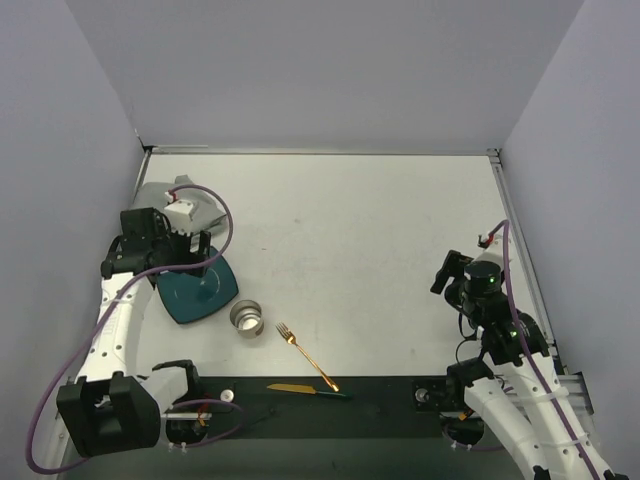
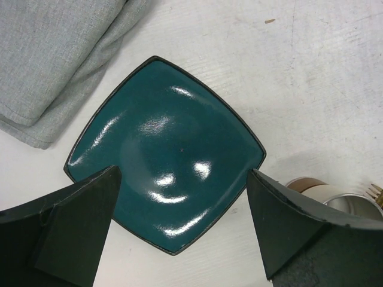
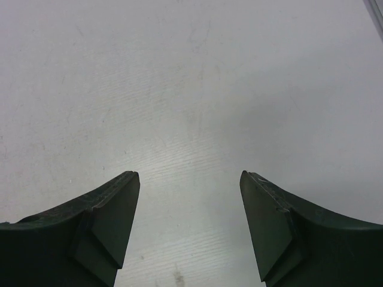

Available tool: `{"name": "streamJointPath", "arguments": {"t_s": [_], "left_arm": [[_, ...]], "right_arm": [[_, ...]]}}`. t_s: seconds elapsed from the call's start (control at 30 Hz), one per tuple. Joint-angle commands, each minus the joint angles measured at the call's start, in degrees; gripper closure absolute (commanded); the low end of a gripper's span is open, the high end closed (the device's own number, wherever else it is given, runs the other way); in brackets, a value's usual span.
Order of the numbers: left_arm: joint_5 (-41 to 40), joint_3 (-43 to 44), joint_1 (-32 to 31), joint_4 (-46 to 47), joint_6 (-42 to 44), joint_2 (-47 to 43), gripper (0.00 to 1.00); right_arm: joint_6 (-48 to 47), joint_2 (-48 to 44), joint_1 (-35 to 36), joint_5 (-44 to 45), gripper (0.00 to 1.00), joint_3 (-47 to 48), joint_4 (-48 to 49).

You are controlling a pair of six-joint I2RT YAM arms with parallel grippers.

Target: Set the dinner table for one person

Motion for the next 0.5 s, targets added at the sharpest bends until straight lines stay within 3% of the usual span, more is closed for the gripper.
{"name": "streamJointPath", "arguments": {"t_s": [0.0, 0.1, 0.13, 0.2, 0.33, 0.47], "left_arm": [[3.01, 2.44, 1.95, 1.28, -5.74, -3.41, 0.03], [14.21, 0.95, 4.68, 1.02, 2.4, -4.82, 0.03], [14.62, 0.25, 4.86, 1.1, 7.3, -4.3, 0.03], [7.56, 0.68, 5.12, 3.73, 5.69, -0.37, 0.03], [-4.07, 9.52, 6.88, 5.41, 5.16, 12.02, 0.05], [-11.47, 16.83, 6.71, 8.48, 5.77, 22.58, 0.1]], "right_arm": [[0.51, 0.9, -0.25, -1.42, 0.31, 2.48, 0.53], [0.95, 1.43, -0.25, -1.95, 0.31, 3.63, 0.62], [1.04, 1.61, -0.25, -1.86, 0.31, 4.15, 0.62], [0.95, 1.87, -0.25, -2.21, 0.31, 4.59, 0.53], [0.69, 1.52, -0.25, -2.91, 0.31, 4.95, 0.26], [1.56, 0.9, -0.25, -3.35, 0.31, 3.98, 0.18]]}}
